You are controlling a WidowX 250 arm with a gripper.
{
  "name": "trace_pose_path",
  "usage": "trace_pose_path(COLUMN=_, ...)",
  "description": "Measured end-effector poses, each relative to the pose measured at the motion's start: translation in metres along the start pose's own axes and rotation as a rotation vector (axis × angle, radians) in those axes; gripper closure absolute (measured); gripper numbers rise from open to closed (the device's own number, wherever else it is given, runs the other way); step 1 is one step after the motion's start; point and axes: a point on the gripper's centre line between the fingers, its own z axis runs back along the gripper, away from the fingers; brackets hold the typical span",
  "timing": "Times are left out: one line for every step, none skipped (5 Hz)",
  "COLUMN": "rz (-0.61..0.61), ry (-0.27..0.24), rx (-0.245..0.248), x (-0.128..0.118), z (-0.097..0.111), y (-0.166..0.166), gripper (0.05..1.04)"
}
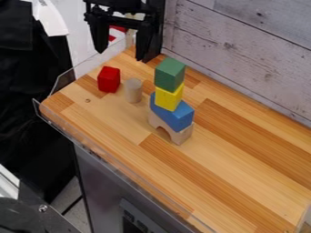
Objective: Place the cylinder on top of the green square
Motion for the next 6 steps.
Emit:
trace_pose_path(rz=0.001, ry=0.038, rx=0.001, x=-0.002, z=-0.010, y=0.000, gripper=0.084)
trace_pose_path(rz=-0.018, ry=0.062, rx=-0.008, x=0.002, z=-0.023, y=-0.001, gripper=0.084)
trace_pose_path(rz=-0.026, ry=0.076, rx=-0.008, x=0.004, z=-0.031, y=-0.001, gripper=0.084)
trace_pose_path(rz=-0.002, ry=0.087, rx=0.013, x=0.008, z=-0.041, y=0.002, gripper=0.083)
trace_pose_path(rz=-0.005, ry=0.098, rx=0.006, x=0.011, z=-0.052, y=0.001, gripper=0.084)
trace_pose_path(rz=-0.011, ry=0.124, rx=0.002, x=0.012, z=-0.062, y=0.000, gripper=0.083)
